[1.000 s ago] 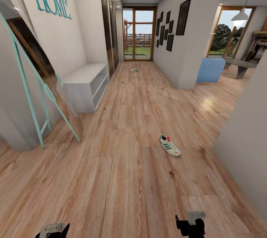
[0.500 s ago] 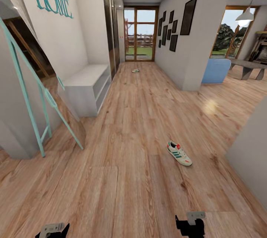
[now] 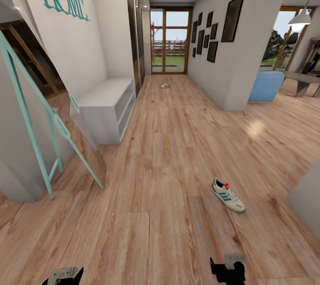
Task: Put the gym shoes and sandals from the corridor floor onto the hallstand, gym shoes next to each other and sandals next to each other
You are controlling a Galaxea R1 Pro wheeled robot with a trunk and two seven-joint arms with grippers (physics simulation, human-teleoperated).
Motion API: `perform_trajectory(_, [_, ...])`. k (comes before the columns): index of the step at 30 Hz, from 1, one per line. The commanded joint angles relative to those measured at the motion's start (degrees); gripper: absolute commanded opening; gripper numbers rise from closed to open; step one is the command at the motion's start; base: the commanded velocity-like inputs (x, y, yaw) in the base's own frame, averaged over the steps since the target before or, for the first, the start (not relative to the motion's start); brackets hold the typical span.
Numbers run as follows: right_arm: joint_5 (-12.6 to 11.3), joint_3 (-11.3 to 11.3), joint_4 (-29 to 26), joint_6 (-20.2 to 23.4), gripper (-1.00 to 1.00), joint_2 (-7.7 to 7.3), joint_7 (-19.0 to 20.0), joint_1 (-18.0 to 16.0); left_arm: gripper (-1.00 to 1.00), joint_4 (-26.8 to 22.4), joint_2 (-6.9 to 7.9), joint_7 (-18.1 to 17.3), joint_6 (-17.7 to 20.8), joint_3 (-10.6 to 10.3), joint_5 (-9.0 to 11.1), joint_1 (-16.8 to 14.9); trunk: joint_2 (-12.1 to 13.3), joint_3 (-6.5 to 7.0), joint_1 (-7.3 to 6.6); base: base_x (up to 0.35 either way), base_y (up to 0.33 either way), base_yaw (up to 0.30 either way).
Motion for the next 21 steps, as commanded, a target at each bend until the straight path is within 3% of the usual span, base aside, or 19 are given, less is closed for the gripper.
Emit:
perform_trajectory(1, [-0.1,0.5,0.1,-0.1,1.00,0.00,-0.4,0.0,1.00,0.1,-0.04,-0.3,-0.3,0.5,-0.6,-0.1,0.0,-0.05,0.02,0.304,0.166,0.000])
perform_trajectory(16, [-0.1,0.5,0.0,-0.1,1.00,0.01,-0.4,0.0,1.00,0.1,-0.04,-0.3,-0.3,0.5,-0.6,-0.1,0.0,-0.05,0.02,0.324,0.085,0.000])
perform_trajectory(21, [-0.1,0.5,0.0,-0.1,1.00,0.05,-0.4,0.0,1.00,0.1,-0.04,-0.3,-0.3,0.5,-0.6,-0.1,0.0,0.10,0.02,0.336,0.004,-0.149])
